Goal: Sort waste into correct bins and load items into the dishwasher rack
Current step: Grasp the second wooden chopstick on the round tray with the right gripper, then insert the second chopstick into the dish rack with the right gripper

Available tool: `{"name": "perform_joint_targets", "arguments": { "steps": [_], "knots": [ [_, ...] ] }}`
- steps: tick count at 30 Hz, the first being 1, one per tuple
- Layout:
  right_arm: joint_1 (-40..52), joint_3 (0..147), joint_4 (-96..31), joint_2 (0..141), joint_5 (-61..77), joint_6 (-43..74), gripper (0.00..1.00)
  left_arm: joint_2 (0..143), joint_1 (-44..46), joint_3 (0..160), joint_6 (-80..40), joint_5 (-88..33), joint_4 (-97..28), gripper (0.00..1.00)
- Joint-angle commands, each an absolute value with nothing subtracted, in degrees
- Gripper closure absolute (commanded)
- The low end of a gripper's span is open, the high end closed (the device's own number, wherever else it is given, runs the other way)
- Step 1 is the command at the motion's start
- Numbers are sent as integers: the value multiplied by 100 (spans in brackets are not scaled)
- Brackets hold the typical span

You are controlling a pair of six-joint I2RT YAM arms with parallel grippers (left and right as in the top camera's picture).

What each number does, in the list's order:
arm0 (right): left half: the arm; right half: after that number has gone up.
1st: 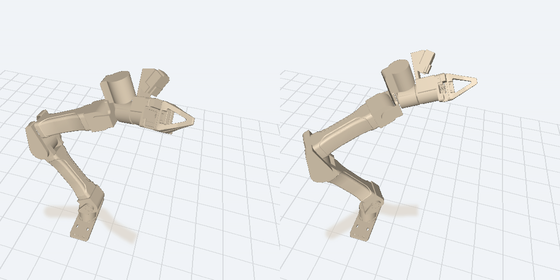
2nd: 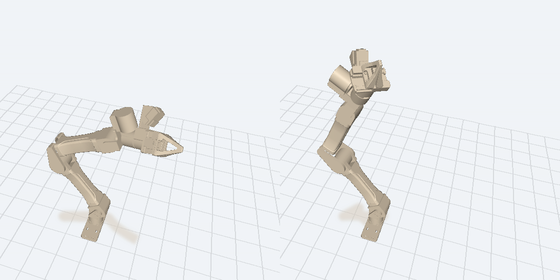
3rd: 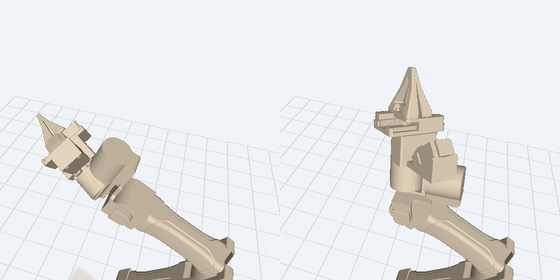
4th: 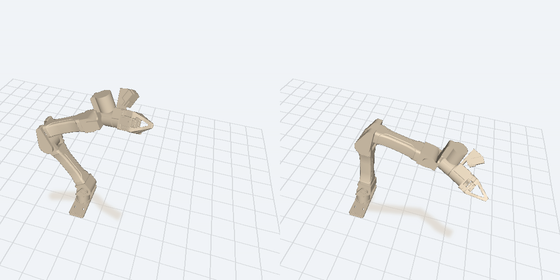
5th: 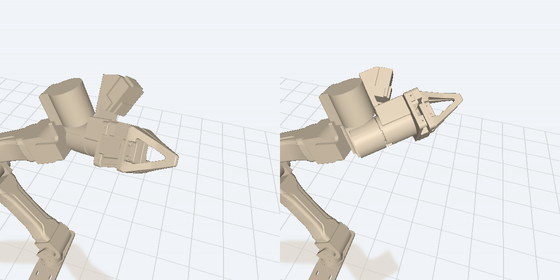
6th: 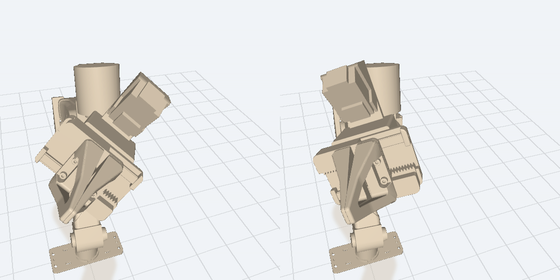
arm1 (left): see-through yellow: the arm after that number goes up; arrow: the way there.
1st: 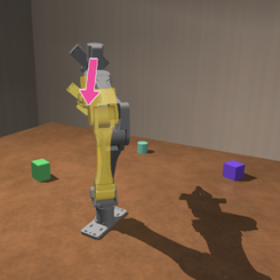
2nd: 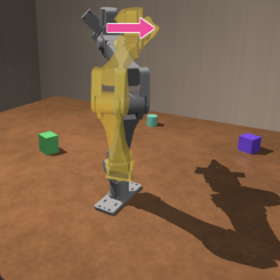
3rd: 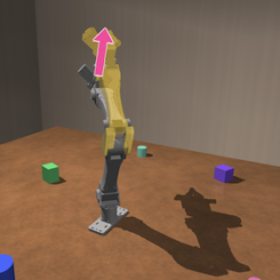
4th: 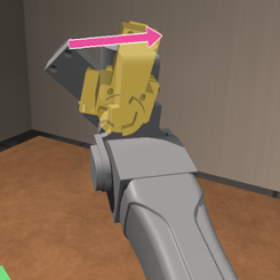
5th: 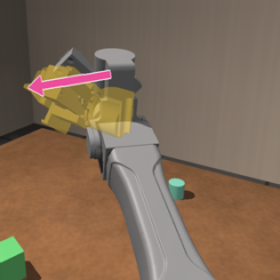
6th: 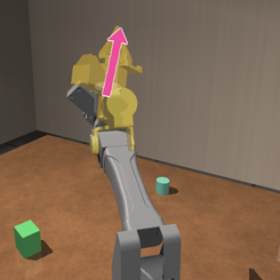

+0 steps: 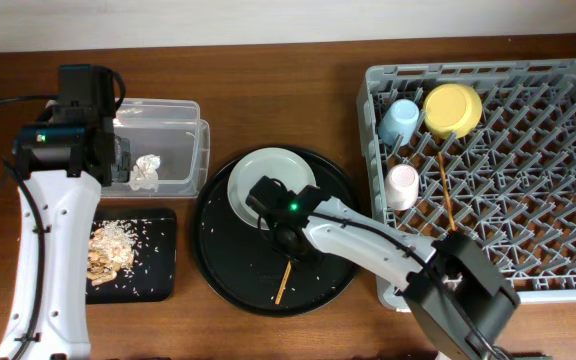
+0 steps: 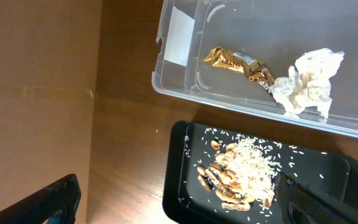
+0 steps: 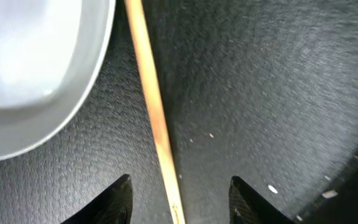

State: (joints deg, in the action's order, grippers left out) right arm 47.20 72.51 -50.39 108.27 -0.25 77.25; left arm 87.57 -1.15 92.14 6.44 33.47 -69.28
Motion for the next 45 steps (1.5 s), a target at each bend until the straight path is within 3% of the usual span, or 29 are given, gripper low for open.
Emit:
{"name": "perform_joint_targets", "arguments": {
  "steps": [1, 12, 17, 24, 25, 34, 40, 43, 45],
  "knots": [
    [4762, 7188, -4840, 11076, -224, 7806, 52, 8676, -130, 9268, 657, 3385, -6930, 0],
    [4762, 7188, -4759, 11452, -329, 7806, 52, 8676, -130, 9268, 657, 3385, -6930, 1],
    [4762, 7188, -4836, 11452, -305, 7804, 73, 8676, -130, 9268, 657, 3385, -6930, 1],
    [4762, 7188, -4880, 11452, -283, 7806, 85, 8676, -130, 9268, 655, 3385, -6930, 1],
    [4762, 7188, -4884, 11452, -283, 7806, 96, 8676, -130, 9268, 657, 3385, -6930, 1],
    [4696, 7550, -5865, 11102, -364, 7802, 96, 8676, -130, 9268, 657, 3385, -6930, 1],
    [4185, 8044, -6814, 10121, -585, 6263, 96, 8676, -130, 9268, 657, 3385, -6930, 1],
    [3411, 8388, -7415, 9478, -591, 4589, 96, 8676, -130, 9268, 657, 3385, -6930, 1],
    [2576, 8451, -7441, 8995, -589, 2305, 96, 8676, -130, 9268, 657, 3385, -6930, 1]
  ]
}}
